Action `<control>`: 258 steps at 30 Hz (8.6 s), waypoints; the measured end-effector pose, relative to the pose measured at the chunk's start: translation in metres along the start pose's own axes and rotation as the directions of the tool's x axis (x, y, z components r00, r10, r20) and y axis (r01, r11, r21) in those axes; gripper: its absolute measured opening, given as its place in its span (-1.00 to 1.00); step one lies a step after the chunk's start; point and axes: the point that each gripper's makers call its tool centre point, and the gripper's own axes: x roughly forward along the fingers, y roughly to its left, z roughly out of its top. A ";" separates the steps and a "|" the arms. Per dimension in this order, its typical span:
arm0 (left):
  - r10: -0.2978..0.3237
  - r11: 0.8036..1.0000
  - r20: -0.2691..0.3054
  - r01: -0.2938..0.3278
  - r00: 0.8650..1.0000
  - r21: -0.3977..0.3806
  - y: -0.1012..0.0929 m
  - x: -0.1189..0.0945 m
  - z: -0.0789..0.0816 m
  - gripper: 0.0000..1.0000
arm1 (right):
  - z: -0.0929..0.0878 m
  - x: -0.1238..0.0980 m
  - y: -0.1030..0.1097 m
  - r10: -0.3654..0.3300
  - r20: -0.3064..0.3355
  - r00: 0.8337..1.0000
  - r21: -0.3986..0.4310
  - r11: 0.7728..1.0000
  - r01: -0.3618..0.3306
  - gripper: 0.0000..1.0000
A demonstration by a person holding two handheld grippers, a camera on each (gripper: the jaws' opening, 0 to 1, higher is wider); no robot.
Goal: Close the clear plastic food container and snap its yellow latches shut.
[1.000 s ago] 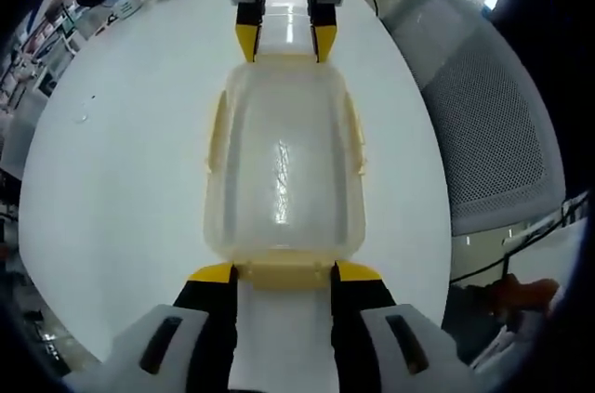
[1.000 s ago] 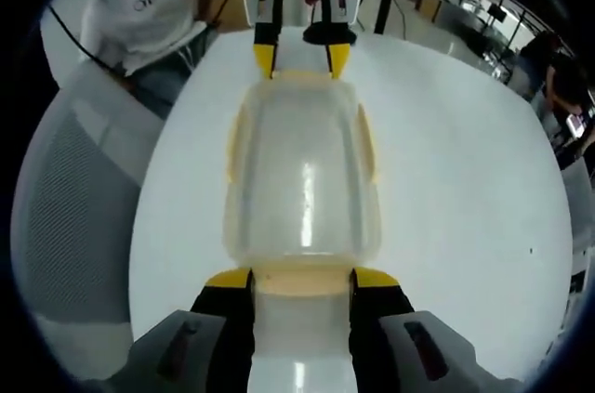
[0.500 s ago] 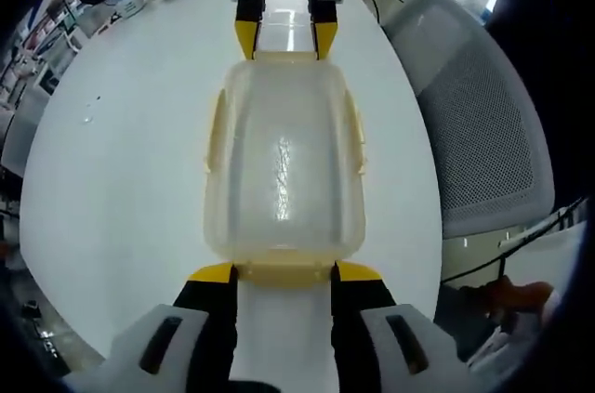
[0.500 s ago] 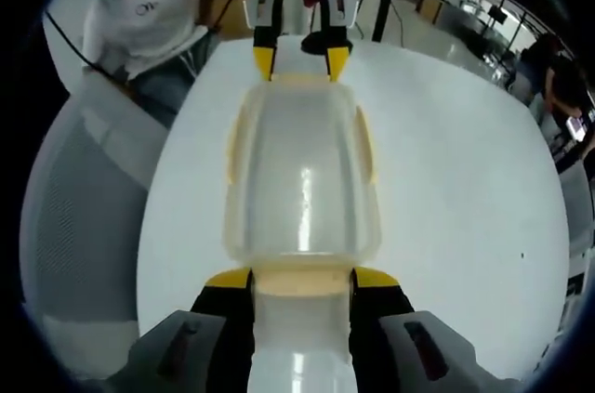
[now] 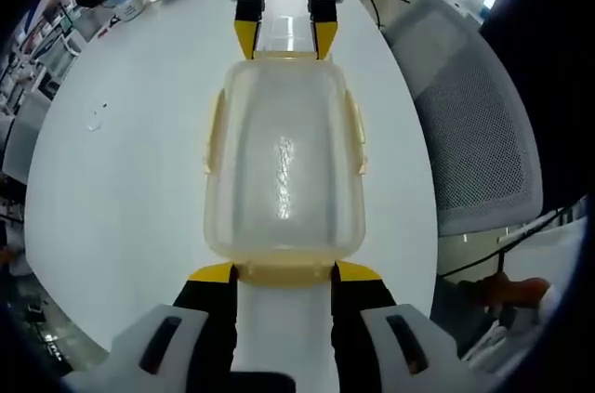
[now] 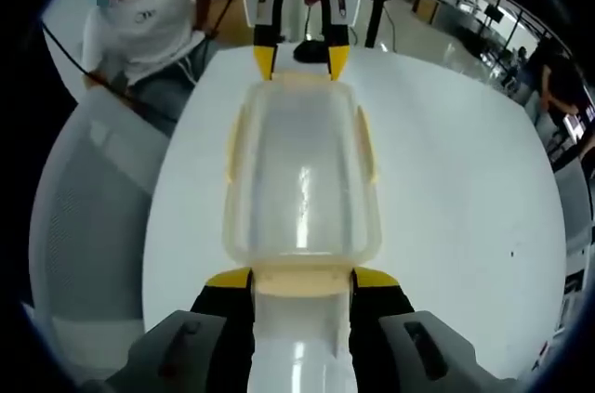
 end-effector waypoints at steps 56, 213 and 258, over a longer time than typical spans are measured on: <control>-0.014 1.000 0.032 0.013 0.999 0.016 -0.009 0.016 0.074 -0.23 | -0.067 -0.036 0.012 0.017 -0.065 0.998 0.025 1.000 -0.016 -0.25; -0.026 1.000 0.045 0.026 0.999 0.004 -0.017 0.091 0.236 -0.23 | -0.234 -0.096 0.021 0.004 -0.092 0.996 0.035 0.999 -0.001 -0.23; 0.037 0.608 0.310 0.225 0.950 -0.761 -0.020 0.089 0.236 -0.25 | -0.240 -0.104 0.026 -0.062 0.113 0.992 0.603 0.798 -0.019 -0.39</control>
